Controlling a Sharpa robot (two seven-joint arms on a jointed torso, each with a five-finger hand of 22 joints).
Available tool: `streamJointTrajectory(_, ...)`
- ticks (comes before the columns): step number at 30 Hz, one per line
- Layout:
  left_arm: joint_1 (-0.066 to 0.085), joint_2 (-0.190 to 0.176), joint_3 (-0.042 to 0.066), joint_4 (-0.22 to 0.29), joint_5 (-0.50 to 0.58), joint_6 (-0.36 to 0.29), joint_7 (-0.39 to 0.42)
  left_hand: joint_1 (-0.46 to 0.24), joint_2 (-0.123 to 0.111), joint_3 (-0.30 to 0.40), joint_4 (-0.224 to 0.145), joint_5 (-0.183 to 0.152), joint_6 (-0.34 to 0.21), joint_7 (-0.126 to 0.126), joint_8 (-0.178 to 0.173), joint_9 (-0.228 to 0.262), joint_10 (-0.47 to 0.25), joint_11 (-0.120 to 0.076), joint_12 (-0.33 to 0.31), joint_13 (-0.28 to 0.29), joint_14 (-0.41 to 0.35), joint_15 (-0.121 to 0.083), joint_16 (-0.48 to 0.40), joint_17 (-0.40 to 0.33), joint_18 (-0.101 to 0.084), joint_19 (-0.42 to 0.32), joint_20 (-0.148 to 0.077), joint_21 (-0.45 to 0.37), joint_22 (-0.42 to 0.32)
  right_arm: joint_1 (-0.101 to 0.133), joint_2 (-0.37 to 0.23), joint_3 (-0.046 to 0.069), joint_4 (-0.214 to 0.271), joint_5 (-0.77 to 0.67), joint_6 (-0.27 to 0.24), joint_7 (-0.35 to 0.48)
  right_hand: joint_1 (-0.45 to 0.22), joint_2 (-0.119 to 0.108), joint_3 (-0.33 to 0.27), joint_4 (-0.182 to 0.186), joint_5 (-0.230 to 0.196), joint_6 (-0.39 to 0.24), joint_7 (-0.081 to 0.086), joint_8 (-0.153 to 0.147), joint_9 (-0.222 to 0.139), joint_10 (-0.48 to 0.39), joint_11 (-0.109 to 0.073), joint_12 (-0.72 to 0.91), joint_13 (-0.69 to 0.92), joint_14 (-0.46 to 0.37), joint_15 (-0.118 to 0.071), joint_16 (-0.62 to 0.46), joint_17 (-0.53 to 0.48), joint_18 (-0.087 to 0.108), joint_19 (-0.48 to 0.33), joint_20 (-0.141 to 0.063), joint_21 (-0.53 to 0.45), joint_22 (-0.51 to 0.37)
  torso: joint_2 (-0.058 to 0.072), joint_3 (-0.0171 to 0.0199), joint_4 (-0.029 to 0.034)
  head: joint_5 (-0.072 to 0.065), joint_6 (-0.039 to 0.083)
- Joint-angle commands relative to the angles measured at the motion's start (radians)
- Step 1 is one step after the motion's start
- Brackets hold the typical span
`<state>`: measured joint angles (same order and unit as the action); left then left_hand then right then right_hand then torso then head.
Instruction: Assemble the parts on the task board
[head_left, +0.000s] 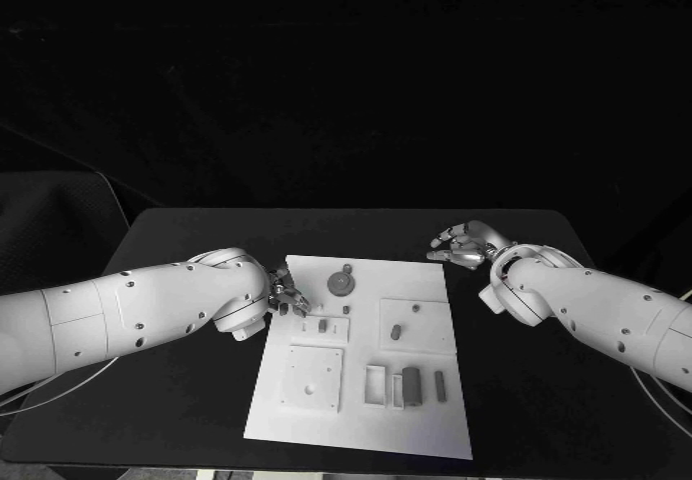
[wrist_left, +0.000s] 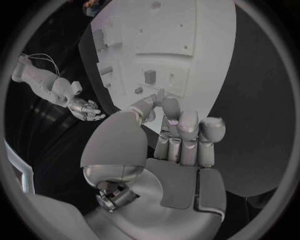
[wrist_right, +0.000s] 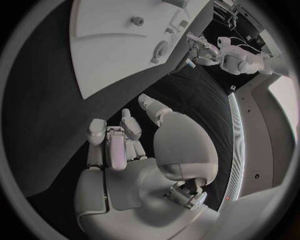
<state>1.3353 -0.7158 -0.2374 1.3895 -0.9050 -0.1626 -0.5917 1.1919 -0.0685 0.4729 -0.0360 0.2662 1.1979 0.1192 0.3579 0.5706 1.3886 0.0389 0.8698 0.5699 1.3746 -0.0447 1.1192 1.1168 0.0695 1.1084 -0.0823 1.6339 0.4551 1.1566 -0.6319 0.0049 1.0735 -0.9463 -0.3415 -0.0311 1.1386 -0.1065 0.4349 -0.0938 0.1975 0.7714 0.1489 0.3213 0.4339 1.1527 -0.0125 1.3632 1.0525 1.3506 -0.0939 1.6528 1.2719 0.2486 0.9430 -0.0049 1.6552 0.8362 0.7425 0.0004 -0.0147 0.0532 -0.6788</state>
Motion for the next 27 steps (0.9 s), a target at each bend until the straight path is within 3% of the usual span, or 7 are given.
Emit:
streamJointTrajectory(1, -0.001, 0.002, 0.000, 0.004, 0.013, 0.024, -0.006, 0.008, -0.003, 0.098, -0.086, 0.006, 0.112, -0.044, 0.074, 0.083, 0.089, -0.079, 0.004, 0.001, 0.064, -0.056, 0.006, 0.001, 0.130, 0.008, -0.001, 0.005, 0.001, 0.000, 0.000, 0.000, 0.002, -0.002, 0.013, 0.004, -0.011, -0.003, 0.002, 0.005, 0.004, 0.011, 0.021, 0.005, -0.001, -0.005, -0.002, -0.001, -0.001, -0.005, 0.000, 0.008, 0.000, 0.013, 0.006, -0.001, 0.058, -0.001, 0.001, -0.0003, -0.0011, 0.000, -0.004)
streamJointTrajectory(14, -0.012, 0.015, -0.001, -0.015, -0.006, 0.067, -0.009, 0.007, -0.003, 0.100, -0.086, 0.007, 0.114, -0.045, 0.075, 0.083, 0.091, -0.080, 0.005, 0.002, 0.066, -0.057, 0.008, 0.002, 0.131, 0.009, -0.001, 0.007, 0.002, 0.000, -0.002, 0.000, 0.003, -0.002, 0.013, 0.003, -0.012, -0.003, 0.002, 0.005, 0.004, 0.011, 0.021, 0.005, -0.001, -0.005, -0.002, -0.001, -0.001, -0.006, 0.000, 0.007, -0.001, 0.013, 0.006, -0.001, 0.058, -0.001, 0.001, 0.0004, -0.0014, -0.002, -0.012)
streamJointTrajectory(27, -0.027, 0.028, -0.001, -0.030, -0.060, 0.057, -0.004, 0.006, -0.003, 0.101, -0.086, 0.009, 0.115, -0.045, 0.075, 0.084, 0.093, -0.080, 0.007, 0.003, 0.067, -0.057, 0.010, 0.003, 0.131, 0.010, -0.001, 0.009, 0.003, 0.000, -0.003, 0.000, 0.004, -0.002, 0.014, 0.003, -0.012, -0.003, 0.002, 0.006, 0.004, 0.011, 0.021, 0.005, -0.001, -0.005, -0.002, -0.001, -0.001, -0.005, 0.000, 0.008, 0.000, 0.013, 0.006, -0.001, 0.058, -0.001, 0.001, -0.0003, -0.0014, -0.007, -0.019)
